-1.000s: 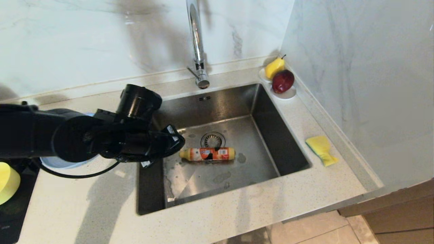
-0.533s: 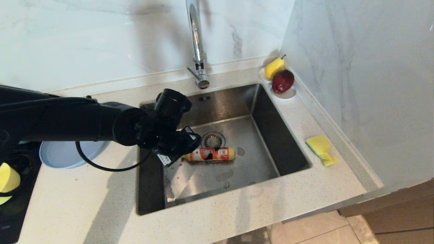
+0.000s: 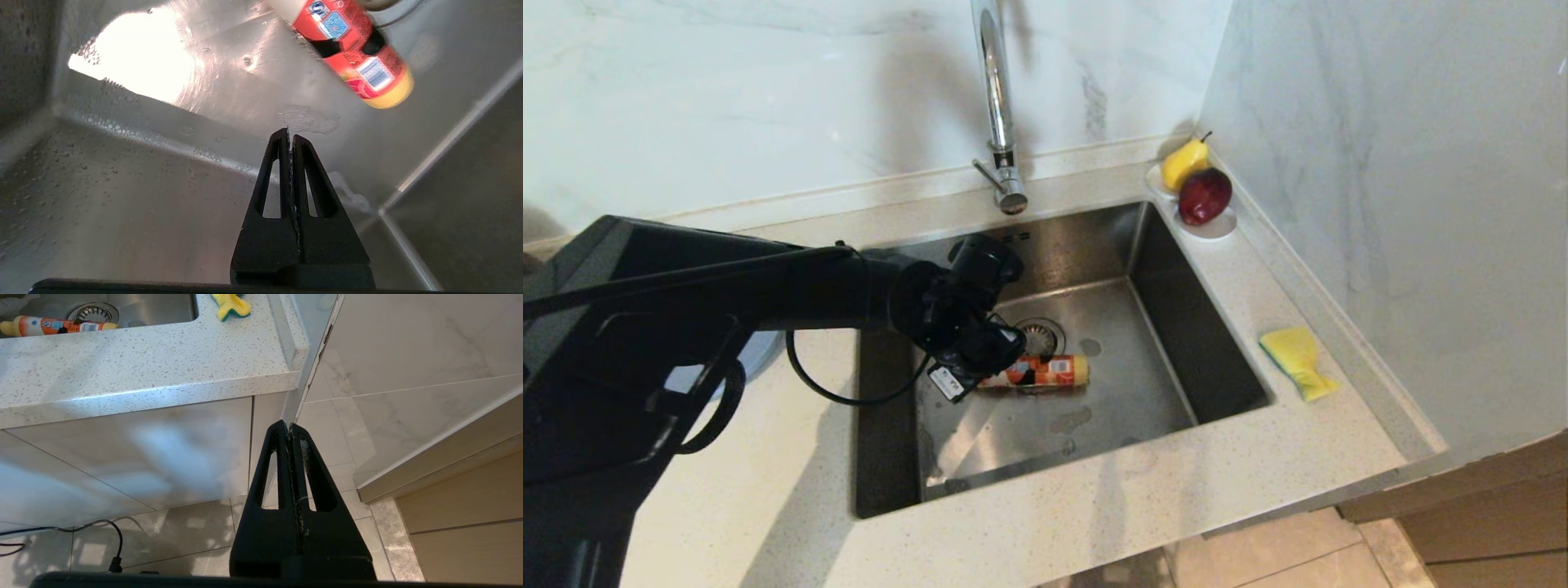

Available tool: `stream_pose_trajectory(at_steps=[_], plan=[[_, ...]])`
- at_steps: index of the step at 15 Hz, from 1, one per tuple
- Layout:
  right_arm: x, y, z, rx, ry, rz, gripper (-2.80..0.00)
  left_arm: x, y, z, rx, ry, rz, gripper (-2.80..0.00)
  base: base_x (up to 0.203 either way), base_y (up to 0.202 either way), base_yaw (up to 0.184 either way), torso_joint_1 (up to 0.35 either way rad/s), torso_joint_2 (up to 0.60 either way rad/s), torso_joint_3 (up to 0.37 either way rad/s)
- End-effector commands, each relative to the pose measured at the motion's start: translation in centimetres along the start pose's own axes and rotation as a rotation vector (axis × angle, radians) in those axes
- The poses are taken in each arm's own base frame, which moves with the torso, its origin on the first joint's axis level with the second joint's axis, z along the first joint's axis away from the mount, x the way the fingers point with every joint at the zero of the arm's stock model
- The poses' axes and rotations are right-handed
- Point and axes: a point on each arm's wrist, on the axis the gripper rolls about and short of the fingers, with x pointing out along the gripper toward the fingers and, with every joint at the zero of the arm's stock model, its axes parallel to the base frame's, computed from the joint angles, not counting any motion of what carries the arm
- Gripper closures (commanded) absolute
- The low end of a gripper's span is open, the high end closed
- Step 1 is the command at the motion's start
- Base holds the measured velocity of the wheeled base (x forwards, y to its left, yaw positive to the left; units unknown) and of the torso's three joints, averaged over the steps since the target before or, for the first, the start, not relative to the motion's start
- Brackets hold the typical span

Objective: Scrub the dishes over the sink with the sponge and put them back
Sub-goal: Place the bowl on the plate

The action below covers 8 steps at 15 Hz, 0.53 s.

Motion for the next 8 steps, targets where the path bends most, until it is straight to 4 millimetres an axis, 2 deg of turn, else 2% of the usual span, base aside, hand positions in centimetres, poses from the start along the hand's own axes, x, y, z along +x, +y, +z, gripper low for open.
stream_pose_trajectory(at_steps=[1, 2, 3, 8], plan=[[0.0, 0.0, 0.0, 0.000, 0.001, 0.001, 0.00, 1.6, -0.7, -0.1, -0.008, -0.002, 0.000, 0.00, 0.000, 0.000, 0.000, 0.000, 0.00, 0.000], [0.0, 0.0, 0.0, 0.000, 0.001, 0.001, 0.00, 1.4, -1.0, 0.1, -0.013, -0.009, -0.015, 0.00, 0.000, 0.000, 0.000, 0.000, 0.00, 0.000], [0.0, 0.0, 0.0, 0.000, 0.001, 0.001, 0.00, 1.2, -1.3, 0.3, -0.014, -0.014, -0.025, -2.80, 0.000, 0.000, 0.000, 0.000, 0.00, 0.000], [0.0, 0.0, 0.0, 0.000, 0.001, 0.001, 0.00, 1.1, -1.7, 0.6, -0.030, -0.019, -0.045, -2.80, 0.000, 0.000, 0.000, 0.000, 0.00, 0.000]])
